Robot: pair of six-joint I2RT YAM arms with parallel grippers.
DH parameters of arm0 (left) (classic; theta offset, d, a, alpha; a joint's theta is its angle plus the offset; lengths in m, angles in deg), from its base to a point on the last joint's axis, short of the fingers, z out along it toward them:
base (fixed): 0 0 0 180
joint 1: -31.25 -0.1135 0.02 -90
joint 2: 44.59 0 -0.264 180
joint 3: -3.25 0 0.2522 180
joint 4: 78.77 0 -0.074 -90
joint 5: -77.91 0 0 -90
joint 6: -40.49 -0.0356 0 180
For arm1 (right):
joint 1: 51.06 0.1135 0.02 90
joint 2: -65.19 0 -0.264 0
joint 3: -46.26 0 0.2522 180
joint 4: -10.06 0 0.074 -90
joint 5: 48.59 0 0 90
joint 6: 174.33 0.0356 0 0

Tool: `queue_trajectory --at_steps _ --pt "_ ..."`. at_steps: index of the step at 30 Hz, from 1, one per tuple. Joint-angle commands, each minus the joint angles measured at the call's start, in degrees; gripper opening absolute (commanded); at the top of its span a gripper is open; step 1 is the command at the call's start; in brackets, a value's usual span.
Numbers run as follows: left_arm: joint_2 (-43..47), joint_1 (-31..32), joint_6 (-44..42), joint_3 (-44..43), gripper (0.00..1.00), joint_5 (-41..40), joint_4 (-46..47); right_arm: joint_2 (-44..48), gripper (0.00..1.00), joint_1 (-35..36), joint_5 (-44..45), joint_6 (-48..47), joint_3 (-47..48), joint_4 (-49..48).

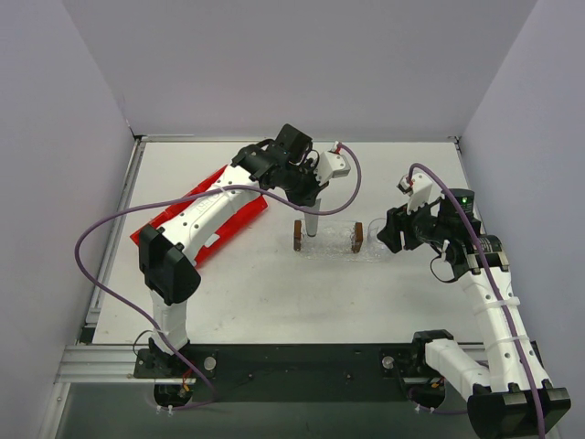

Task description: Prepare toiletry sets of a toothbrush and toothpaste on the tray

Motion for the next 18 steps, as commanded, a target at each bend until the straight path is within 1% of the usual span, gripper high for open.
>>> queue_trajectory --at_steps 1,18 --pt "1.27 0.21 0.39 -0.75 0.00 0.68 3.32 0.94 0.52 -0.58 -1.68 0.53 -0.77 -0.90" --pt "1.01 0.12 0.48 0.74 0.00 1.20 4.03 1.03 0.52 -0.84 -1.94 0.53 -0.77 -0.90"
